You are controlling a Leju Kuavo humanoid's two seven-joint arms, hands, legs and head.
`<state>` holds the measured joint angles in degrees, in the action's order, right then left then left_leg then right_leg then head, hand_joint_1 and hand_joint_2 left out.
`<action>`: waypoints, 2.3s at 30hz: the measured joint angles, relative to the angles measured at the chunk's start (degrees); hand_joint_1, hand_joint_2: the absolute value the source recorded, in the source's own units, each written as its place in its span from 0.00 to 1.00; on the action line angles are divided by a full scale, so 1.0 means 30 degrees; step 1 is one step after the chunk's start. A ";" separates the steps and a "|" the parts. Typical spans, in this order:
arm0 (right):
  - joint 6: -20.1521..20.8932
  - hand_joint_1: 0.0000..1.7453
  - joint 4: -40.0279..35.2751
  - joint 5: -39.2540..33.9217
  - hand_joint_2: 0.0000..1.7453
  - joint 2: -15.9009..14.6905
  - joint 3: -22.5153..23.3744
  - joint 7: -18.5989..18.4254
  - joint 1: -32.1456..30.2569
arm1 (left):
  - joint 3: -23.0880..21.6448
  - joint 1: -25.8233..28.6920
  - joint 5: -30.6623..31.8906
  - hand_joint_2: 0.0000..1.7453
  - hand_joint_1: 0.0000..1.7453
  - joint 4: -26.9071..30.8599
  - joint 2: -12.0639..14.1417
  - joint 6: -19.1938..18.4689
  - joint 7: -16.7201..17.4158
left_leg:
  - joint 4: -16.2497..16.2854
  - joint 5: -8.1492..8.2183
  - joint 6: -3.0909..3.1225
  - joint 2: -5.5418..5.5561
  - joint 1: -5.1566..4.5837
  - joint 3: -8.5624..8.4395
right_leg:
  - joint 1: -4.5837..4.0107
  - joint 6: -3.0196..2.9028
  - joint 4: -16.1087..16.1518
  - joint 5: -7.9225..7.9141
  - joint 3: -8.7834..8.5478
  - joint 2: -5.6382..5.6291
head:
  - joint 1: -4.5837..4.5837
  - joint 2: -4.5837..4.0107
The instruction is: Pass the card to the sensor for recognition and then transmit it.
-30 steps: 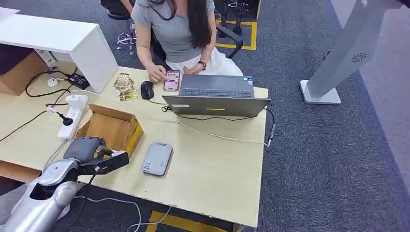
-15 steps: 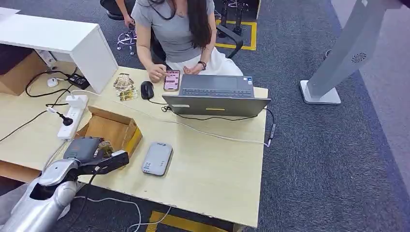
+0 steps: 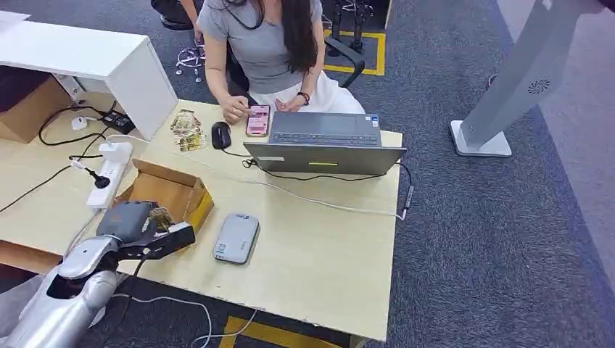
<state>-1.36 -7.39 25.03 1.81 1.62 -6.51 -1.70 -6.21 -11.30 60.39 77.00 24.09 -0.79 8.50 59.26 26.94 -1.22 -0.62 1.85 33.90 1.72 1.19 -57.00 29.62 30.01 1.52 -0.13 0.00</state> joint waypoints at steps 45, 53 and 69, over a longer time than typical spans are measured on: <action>0.0430 0.00 -0.0204 -0.0066 1.00 -0.0080 -0.0109 0.0583 0.0109 | -0.2790 -1.1657 0.2134 1.00 1.00 -0.5720 -0.1778 0.0932 0.0357 | 0.0021 -0.0061 0.0034 -0.0029 -0.0002 0.0016 | 0.0000 0.0019 -0.0005 -0.0087 -0.0023 -0.0032 | 0.0000 0.0000; 0.0459 0.00 -0.0204 -0.0058 1.00 -0.0095 -0.0117 0.0583 0.0108 | -0.2841 -1.1637 0.2207 1.00 0.00 -0.6419 -0.1821 0.1502 0.0357 | 0.0020 -0.0061 0.0034 -0.0025 -0.0002 0.0029 | 0.0000 0.0019 -0.0005 -0.0086 -0.0021 -0.0028 | 0.0000 0.0000; 0.0320 0.00 -0.0204 -0.0080 1.00 -0.0102 -0.0117 0.0612 0.0036 | -0.2272 -0.6692 -0.0067 1.00 0.00 -0.1432 -0.0713 0.3905 -0.1006 | 0.0014 -0.0054 0.0030 -0.0043 -0.0006 0.0049 | 0.0000 0.0019 -0.0009 -0.0082 -0.0023 -0.0047 | 0.0000 0.0000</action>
<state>-0.39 -8.00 24.79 1.51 1.27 -4.68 -1.59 -13.02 -31.37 60.19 72.71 21.95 10.93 5.48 59.30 26.77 -1.13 -0.75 1.83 34.04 1.72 1.24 -57.02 29.38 29.94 1.38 -0.13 0.00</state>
